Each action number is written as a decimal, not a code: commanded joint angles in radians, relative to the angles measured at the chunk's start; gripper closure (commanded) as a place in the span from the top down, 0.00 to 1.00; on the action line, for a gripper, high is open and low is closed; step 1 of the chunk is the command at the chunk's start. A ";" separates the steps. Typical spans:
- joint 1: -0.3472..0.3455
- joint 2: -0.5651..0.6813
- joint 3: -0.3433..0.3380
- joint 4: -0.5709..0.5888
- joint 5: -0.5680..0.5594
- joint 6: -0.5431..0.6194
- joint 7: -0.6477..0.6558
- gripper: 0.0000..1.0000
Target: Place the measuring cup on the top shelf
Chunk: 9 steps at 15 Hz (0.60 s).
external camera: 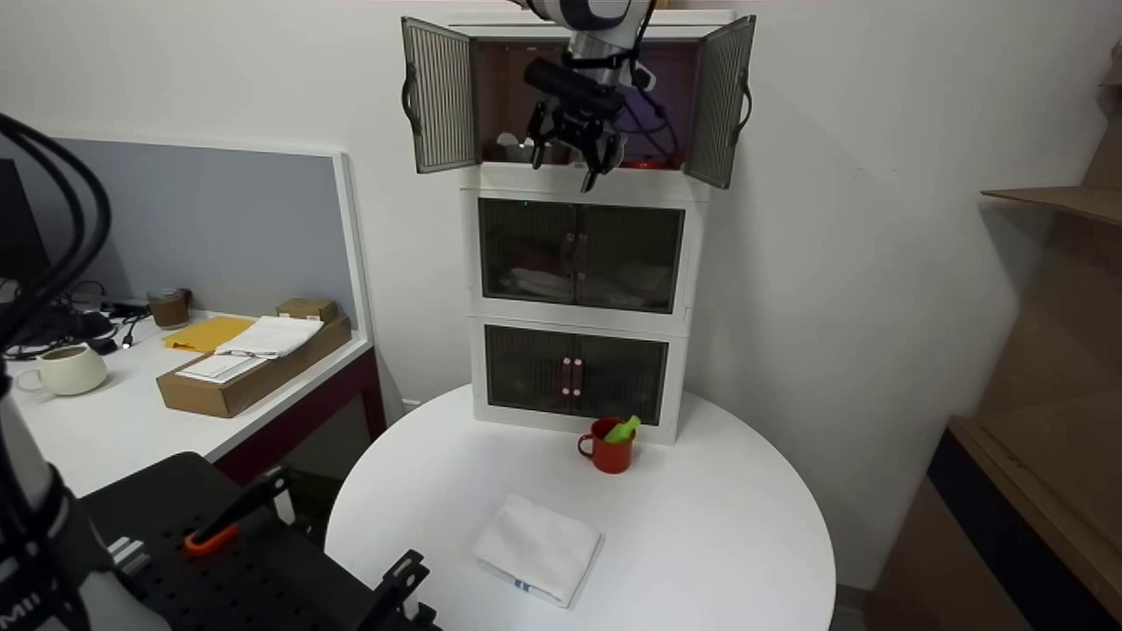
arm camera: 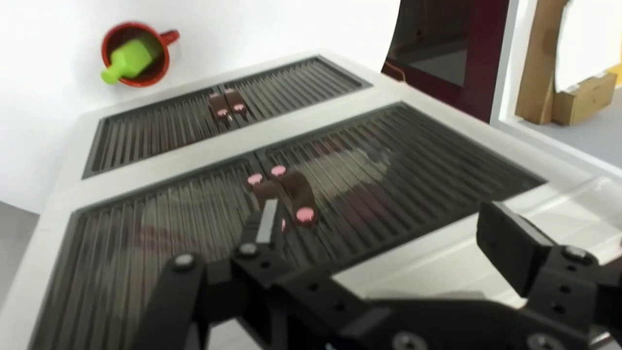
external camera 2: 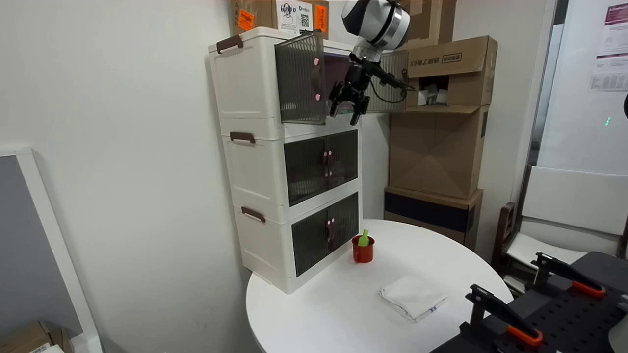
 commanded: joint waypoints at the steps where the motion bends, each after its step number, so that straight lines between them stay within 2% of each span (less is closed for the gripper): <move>1: -0.005 -0.124 -0.023 -0.142 -0.095 -0.121 -0.025 1.00; 3: -0.006 -0.172 -0.043 -0.205 -0.147 -0.167 -0.033 1.00; 6: -0.008 -0.260 -0.075 -0.338 -0.212 -0.126 -0.031 1.00; 9: -0.013 -0.359 -0.094 -0.520 -0.165 0.081 -0.012 1.00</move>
